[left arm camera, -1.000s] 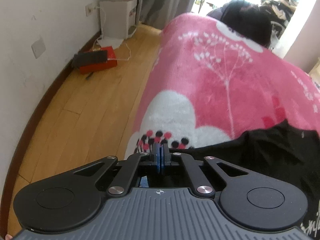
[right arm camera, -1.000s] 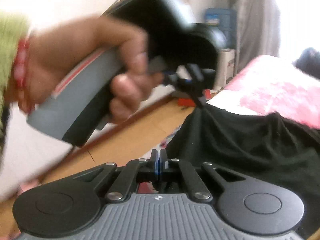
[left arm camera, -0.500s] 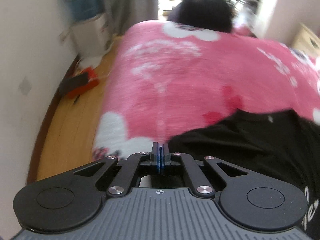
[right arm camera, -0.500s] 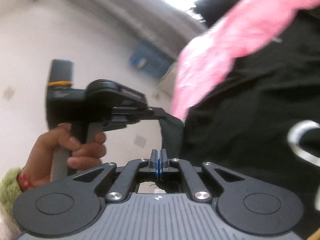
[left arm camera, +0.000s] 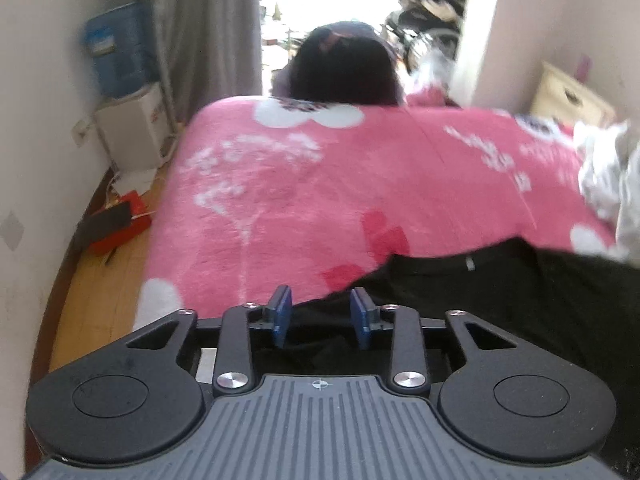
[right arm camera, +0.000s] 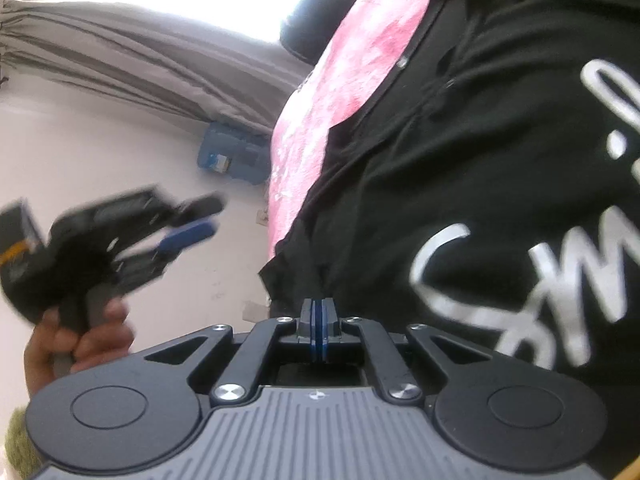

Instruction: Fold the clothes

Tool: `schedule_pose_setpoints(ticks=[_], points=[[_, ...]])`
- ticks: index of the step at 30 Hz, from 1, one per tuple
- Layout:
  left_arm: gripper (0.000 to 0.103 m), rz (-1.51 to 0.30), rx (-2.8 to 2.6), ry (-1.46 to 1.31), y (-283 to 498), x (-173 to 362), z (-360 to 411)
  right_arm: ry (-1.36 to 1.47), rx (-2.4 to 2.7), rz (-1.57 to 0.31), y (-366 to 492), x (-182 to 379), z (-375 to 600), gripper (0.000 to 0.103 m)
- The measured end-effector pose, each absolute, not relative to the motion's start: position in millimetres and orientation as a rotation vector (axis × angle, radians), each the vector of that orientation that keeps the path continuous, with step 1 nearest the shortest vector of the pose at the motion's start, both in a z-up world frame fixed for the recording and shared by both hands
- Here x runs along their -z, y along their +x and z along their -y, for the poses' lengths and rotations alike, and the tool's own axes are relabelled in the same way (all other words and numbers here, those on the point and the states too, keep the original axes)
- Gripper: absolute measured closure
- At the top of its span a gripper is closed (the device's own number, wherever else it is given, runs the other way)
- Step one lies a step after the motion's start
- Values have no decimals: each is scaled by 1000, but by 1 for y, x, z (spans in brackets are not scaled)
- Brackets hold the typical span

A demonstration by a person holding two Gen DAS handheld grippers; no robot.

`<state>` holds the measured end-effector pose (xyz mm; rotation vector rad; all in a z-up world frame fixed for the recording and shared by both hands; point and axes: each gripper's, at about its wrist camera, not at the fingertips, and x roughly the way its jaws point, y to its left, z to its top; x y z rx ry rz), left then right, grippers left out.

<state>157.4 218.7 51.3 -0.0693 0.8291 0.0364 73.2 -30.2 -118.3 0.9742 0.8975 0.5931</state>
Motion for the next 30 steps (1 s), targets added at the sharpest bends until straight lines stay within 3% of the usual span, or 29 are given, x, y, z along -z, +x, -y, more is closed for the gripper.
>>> schedule_pose_setpoints(ticks=[6, 12, 21, 23, 24, 25, 26, 30], points=[[69, -895, -40, -103, 98, -35, -246, 866, -619, -870, 86, 96, 46, 79], [67, -1002, 85, 37, 54, 6, -216, 574, -798, -874, 107, 64, 11, 62], [66, -968, 118, 125, 50, 24, -189, 253, -844, -956, 143, 68, -72, 58], [67, -952, 114, 141, 48, 26, -188, 213, -815, -958, 145, 72, -79, 58], [67, -943, 110, 148, 47, 27, -186, 209, -805, -950, 146, 73, -79, 66], [67, -936, 107, 155, 46, 27, -185, 205, -795, -941, 146, 74, -80, 86], [70, -930, 104, 161, 45, 28, -184, 220, -788, -930, 146, 74, -77, 92], [83, -919, 93, 169, 40, 27, -180, 355, -756, -850, 144, 68, -46, 97]])
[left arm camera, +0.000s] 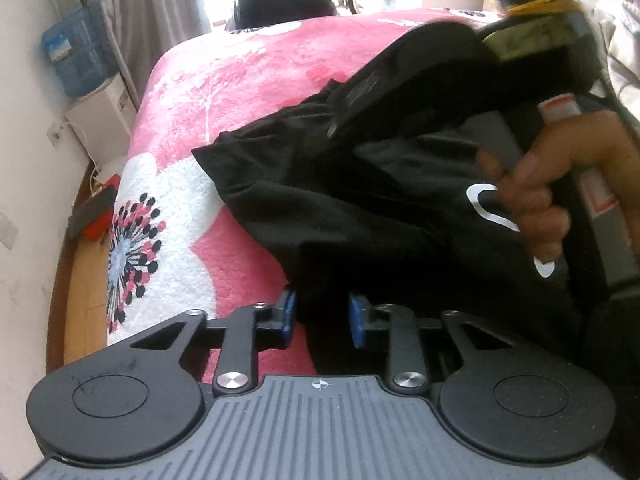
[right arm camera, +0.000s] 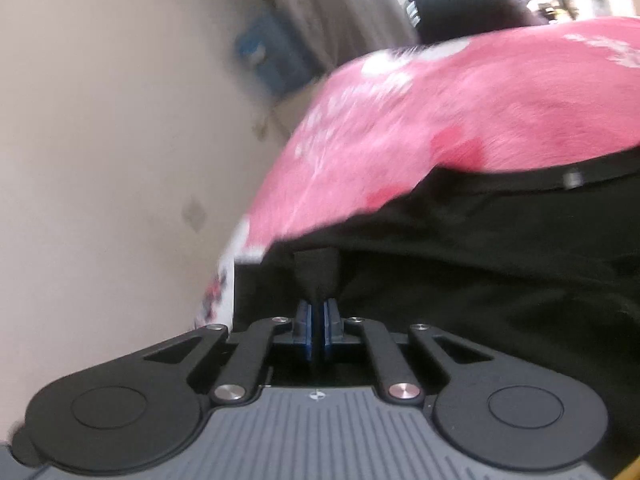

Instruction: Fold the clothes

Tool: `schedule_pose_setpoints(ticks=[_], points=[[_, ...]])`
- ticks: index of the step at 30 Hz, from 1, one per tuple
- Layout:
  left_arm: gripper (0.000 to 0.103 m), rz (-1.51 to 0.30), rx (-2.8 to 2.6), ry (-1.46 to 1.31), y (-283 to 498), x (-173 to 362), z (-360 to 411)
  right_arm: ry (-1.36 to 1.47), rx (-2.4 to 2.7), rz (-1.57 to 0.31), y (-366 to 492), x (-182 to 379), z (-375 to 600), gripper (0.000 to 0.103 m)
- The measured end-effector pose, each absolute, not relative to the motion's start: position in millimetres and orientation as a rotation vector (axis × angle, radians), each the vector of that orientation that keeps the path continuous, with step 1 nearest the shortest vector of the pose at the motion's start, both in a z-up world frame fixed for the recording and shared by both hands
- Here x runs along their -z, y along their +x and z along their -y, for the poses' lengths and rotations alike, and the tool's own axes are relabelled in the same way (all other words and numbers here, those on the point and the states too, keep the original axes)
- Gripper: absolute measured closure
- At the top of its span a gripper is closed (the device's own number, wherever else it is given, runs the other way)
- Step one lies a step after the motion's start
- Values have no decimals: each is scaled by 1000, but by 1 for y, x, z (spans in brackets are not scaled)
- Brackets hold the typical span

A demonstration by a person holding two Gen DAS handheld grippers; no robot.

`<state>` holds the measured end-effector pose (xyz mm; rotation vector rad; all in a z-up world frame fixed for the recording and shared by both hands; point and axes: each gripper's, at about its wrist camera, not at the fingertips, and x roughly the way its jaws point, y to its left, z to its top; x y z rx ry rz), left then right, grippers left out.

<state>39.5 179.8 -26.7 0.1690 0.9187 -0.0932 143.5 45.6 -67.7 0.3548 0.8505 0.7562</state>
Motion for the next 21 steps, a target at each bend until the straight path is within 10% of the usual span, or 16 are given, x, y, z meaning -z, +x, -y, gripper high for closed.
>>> schedule_pose_setpoints(ticks=[9, 12, 21], points=[[92, -928, 39, 145, 32, 23, -188, 555, -631, -894, 160, 91, -1, 92], [93, -923, 34, 143, 29, 23, -190, 597, -602, -884, 161, 88, 11, 63], [90, -922, 107, 163, 23, 22, -189, 466, -708, -792, 159, 49, -12, 62]])
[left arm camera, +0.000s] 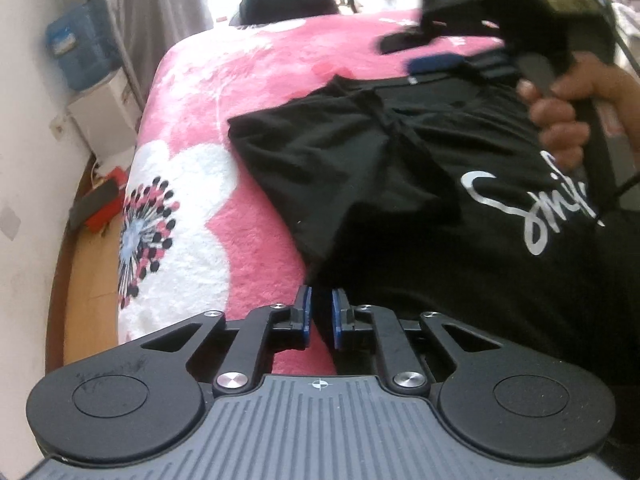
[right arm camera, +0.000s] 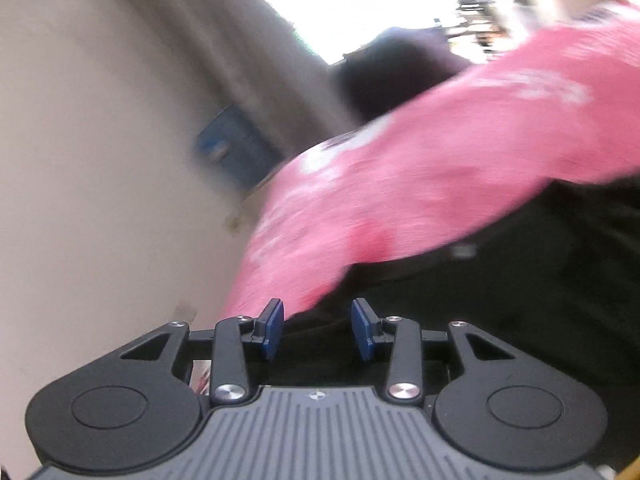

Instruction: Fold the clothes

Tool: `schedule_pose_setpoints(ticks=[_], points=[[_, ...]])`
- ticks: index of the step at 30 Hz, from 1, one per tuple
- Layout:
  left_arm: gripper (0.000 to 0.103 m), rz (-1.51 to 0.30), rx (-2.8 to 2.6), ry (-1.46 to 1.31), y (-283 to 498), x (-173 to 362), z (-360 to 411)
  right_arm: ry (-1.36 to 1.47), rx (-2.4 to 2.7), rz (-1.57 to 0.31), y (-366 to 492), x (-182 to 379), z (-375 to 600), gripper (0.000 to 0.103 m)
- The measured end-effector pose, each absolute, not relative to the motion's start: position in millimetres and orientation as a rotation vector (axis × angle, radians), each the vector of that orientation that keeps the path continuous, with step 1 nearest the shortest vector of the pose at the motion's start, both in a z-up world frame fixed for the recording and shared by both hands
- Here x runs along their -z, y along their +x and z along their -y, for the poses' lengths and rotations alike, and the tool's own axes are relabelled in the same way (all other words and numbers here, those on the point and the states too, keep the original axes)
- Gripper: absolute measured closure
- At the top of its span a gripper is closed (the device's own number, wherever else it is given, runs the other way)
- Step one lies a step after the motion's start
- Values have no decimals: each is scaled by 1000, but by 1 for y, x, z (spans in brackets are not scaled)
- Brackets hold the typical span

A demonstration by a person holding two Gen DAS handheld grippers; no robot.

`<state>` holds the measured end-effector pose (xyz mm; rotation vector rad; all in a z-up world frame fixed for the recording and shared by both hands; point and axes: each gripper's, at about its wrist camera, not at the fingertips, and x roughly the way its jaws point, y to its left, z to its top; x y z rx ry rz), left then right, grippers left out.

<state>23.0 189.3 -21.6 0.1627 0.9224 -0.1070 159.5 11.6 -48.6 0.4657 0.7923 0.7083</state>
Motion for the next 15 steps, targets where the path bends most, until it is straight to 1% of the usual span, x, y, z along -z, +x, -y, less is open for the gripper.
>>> schedule_pose_setpoints(ticks=[1, 2, 4, 7, 8, 9, 10, 12, 13, 15], points=[[85, -921, 109, 173, 23, 23, -188, 428, -763, -811, 161, 46, -26, 62], [83, -917, 105, 179, 23, 23, -187, 389, -817, -828, 163, 43, -40, 62], [83, -911, 98, 172, 23, 25, -187, 305, -916, -869, 167, 40, -71, 63], [84, -925, 88, 139, 22, 29, -187, 161, -958, -969, 178, 55, -124, 65], [85, -928, 84, 136, 20, 29, -187, 152, -939, -975, 184, 59, -131, 67], [86, -931, 81, 133, 19, 29, -187, 172, -900, -960, 191, 63, -130, 82], [86, -934, 80, 130, 17, 29, -187, 191, -860, -946, 199, 66, -130, 91], [86, -937, 84, 127, 14, 29, -188, 229, -781, -916, 214, 73, -128, 89], [86, -935, 90, 129, 13, 29, -189, 273, -740, -876, 218, 71, -122, 83], [86, -933, 101, 115, 14, 29, -192, 390, -718, -809, 219, 61, -92, 83]])
